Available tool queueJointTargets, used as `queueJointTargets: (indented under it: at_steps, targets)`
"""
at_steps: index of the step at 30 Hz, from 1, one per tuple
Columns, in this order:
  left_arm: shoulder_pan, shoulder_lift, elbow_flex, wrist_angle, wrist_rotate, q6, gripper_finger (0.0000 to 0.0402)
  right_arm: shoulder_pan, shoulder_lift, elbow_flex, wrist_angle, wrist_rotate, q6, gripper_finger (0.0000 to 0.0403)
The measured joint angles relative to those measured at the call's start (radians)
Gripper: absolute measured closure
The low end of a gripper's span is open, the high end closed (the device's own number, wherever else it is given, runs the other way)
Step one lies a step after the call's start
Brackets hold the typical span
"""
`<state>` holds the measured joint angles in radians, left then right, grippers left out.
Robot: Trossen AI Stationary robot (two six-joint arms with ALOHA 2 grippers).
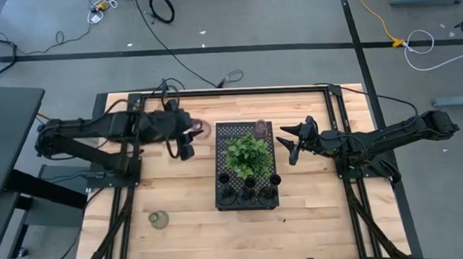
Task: Pick & Place candle stick holders
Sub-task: Align the pink glass candle holder with the other glass candle holder on the shelf
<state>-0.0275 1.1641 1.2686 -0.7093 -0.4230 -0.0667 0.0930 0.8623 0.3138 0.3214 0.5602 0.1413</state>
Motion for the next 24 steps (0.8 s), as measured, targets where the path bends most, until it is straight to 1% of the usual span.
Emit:
queueJointTargets:
  at_steps: [6,9,11,13,15,18,21,24]
  targets:
    - [0.093,0.017,-0.001,0.052,0.14,0.052,0.0273,0.0,0.0,0.0,0.0,0.0,-0.002,0.0202]
    - [0.121,0.044,0.001,0.1,0.18,0.07,0.0273,0.0,0.0,0.0,0.0,0.0,-0.005,0.0202]
    - [0.138,0.065,-0.001,0.076,0.194,0.079,0.0273,0.0,0.0,0.0,0.0,0.0,-0.008,0.0202]
    - [0.153,0.084,-0.001,0.101,0.235,0.084,0.0273,0.0,0.0,0.0,0.001,0.0,-0.008,0.0202]
    - [0.167,0.104,-0.001,0.103,0.249,0.097,0.0273,0.0,0.0,0.0,0.006,0.0,-0.008,0.0202]
    - [0.184,0.143,-0.001,0.161,0.296,0.124,0.0273,0.0,0.0,0.001,0.009,0.006,-0.015,0.0202]
    - [0.208,0.178,-0.001,0.213,0.367,0.144,0.0273,0.0,0.0,0.001,0.009,0.003,-0.015,0.0202]
    - [0.233,0.211,0.0,0.212,0.394,0.152,0.0273,0.0,0.0,0.001,0.012,-0.001,-0.016,0.0202]
